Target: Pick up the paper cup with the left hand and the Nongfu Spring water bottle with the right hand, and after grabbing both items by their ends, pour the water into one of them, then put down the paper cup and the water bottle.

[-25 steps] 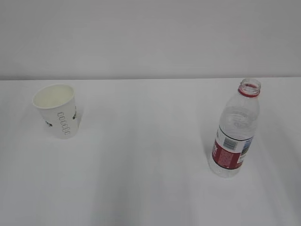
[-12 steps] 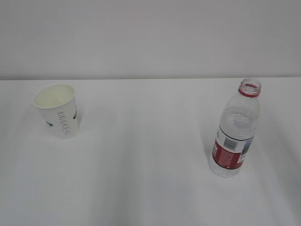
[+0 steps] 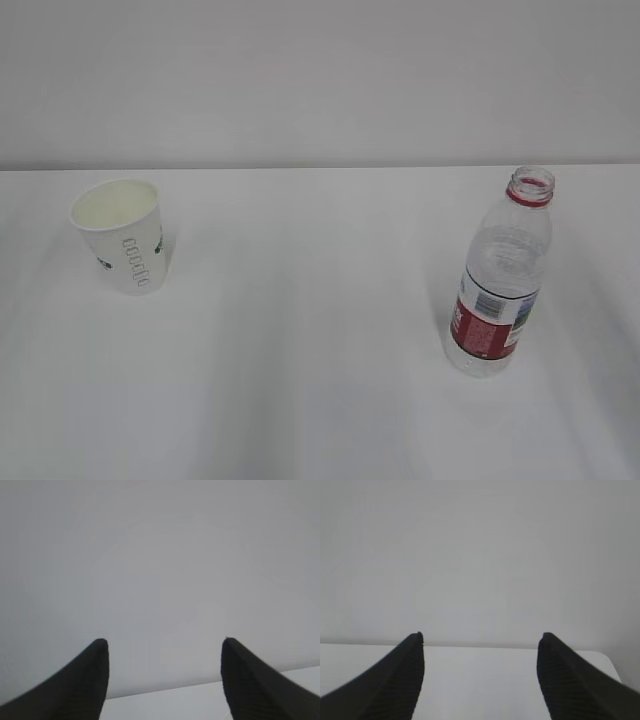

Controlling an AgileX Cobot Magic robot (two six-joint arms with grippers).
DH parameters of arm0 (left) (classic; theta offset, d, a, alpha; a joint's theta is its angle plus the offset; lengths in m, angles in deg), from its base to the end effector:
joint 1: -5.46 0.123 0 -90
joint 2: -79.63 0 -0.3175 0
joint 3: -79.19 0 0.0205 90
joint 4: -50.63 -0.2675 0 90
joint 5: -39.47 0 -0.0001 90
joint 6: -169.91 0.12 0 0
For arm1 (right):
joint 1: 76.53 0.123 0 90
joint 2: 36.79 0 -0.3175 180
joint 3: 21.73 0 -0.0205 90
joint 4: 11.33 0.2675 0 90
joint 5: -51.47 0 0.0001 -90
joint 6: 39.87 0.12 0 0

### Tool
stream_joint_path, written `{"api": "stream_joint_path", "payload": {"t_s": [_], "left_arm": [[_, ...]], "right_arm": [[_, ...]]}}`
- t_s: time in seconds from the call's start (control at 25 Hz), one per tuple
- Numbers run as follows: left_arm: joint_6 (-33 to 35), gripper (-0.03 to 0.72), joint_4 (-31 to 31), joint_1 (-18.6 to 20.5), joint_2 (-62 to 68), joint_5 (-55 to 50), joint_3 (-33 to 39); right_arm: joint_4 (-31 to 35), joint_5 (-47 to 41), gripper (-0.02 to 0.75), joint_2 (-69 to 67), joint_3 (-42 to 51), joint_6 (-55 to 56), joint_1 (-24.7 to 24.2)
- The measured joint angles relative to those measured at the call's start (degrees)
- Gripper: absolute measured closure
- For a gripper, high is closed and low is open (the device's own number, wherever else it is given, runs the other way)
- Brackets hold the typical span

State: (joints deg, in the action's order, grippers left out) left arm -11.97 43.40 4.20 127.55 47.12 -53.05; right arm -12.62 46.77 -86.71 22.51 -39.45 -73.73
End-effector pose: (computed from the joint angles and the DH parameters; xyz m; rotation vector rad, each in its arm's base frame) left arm 0.1753 -0.0059 0.3565 0.1011 1.5343 0.0430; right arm 0.1822 0.0087 0.3484 -0.0538 1.7246 0.0233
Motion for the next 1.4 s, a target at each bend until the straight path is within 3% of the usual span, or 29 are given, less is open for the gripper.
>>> {"api": "stream_joint_path", "payload": {"t_s": [0.44, 0.6, 0.88, 1.24, 1.4], "left_arm": [[0.0, 0.192, -4.73, 0.0, 5.16, 2.55, 0.81], [0.0, 0.244, -4.81, 0.0, 7.53, 8.9, 5.54], [0.09, 0.263, -4.81, 0.0, 8.19, 18.88, 14.54], [0.09, 0.263, -5.25, 0.0, 10.5, 20.19, 15.39], [0.09, 0.264, -5.37, 0.0, 15.83, 23.25, 15.39]], "right_arm": [[-6.31, 10.62, 0.202, -0.73, 1.9, 0.0, 0.0], [-6.77, 15.3, 0.202, -1.48, 5.25, 0.0, 0.0], [-8.45, 18.89, 0.203, -1.48, 10.24, 0.0, 0.0], [-9.11, 26.06, 0.203, -1.76, 16.77, 0.83, 0.0], [-13.87, 31.6, 0.203, -4.2, 20.38, 6.1, 0.0]]}}
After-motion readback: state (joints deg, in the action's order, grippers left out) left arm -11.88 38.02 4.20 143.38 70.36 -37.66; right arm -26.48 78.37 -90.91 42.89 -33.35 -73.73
